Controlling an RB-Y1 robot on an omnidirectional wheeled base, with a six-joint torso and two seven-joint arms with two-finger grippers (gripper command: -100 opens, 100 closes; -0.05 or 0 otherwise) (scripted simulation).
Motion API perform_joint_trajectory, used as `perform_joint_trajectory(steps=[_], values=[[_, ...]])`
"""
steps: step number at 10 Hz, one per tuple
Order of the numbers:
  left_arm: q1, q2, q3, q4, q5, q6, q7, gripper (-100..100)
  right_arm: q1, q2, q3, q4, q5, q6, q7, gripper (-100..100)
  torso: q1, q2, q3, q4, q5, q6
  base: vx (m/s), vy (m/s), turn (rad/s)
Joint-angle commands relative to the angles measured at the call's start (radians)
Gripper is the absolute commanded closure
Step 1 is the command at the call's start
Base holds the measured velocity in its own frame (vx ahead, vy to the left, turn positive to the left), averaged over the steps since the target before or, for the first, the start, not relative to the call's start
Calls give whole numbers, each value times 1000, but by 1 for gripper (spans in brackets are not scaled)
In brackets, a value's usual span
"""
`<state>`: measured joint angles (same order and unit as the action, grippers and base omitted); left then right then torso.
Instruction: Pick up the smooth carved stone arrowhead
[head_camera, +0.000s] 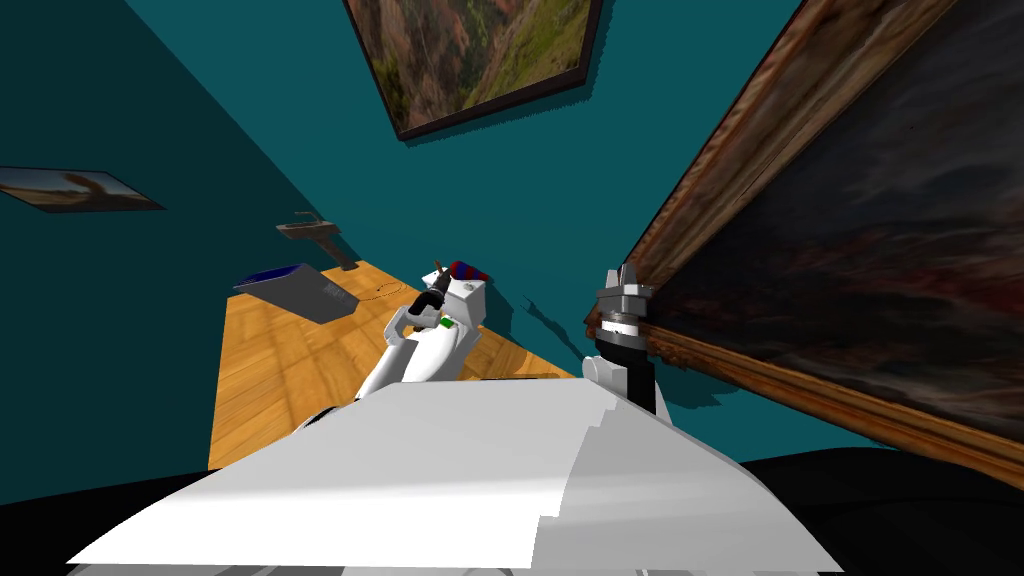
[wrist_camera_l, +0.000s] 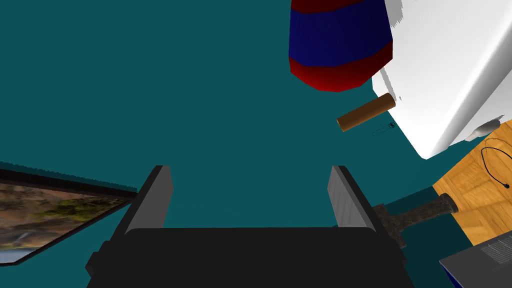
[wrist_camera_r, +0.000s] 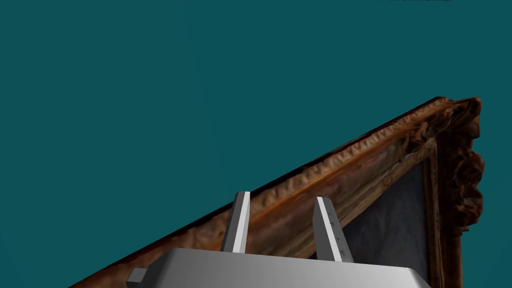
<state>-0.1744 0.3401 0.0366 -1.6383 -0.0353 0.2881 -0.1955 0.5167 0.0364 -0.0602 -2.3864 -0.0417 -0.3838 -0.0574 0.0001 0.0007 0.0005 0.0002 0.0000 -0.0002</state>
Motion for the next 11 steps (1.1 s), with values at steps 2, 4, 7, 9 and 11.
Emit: perform_joint_trajectory(steps=[2, 4, 7, 9, 11], values=[[-68, 11, 17, 64, -6, 79, -27, -100, 0, 0, 0, 0, 0, 0, 0, 0, 0, 0, 0, 0, 0, 0, -21, 2, -39], [-83, 11, 17, 83, -6, 119, -27, -100, 0, 0, 0, 0, 0, 0, 0, 0, 1, 0, 0, 0, 0, 0, -12, 6, -9], [-184, 19, 41, 189, -14, 211, -61, -100, 0, 0, 0, 0, 0, 0, 0, 0, 0, -1, 0, 0, 0, 0, -7, 5, -34], [-195, 19, 41, 207, -14, 245, -61, -100, 0, 0, 0, 0, 0, 0, 0, 0, 1, -1, -1, 0, 0, 0, 0, 4, -13], [-250, 22, 54, 267, -18, 306, -77, -100, 0, 0, 0, 0, 0, 0, 0, 0, 0, -1, -1, 0, 0, 0, 6, 5, -29]])
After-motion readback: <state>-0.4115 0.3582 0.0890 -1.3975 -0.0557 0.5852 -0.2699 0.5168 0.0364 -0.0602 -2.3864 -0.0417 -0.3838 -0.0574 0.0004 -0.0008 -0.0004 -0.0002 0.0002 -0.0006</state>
